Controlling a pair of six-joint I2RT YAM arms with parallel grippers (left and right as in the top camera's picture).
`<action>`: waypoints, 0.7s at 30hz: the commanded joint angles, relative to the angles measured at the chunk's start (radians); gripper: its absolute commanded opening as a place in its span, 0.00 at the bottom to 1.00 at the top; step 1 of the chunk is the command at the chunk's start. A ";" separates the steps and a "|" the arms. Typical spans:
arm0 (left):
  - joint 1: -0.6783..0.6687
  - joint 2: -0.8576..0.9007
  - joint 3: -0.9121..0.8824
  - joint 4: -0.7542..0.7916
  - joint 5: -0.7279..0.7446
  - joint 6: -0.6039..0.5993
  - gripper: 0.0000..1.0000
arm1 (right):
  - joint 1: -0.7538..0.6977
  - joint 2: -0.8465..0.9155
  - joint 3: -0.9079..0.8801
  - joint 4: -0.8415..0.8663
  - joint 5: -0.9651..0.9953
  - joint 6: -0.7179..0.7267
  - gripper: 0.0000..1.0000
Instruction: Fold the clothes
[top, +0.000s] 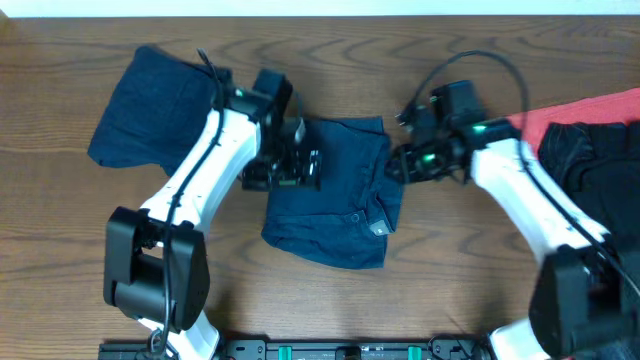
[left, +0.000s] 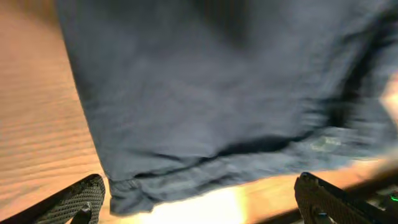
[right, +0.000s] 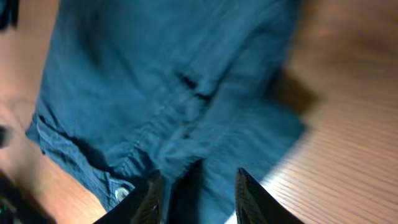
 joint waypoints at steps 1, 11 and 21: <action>-0.001 -0.010 -0.127 0.054 -0.019 0.013 0.96 | 0.062 0.072 -0.019 -0.001 -0.016 0.015 0.31; -0.001 -0.010 -0.389 0.161 -0.017 -0.005 0.52 | 0.071 0.178 -0.020 -0.050 0.160 0.117 0.01; 0.003 -0.010 -0.409 0.188 -0.021 -0.005 0.38 | -0.040 0.126 -0.018 -0.051 -0.030 -0.046 0.08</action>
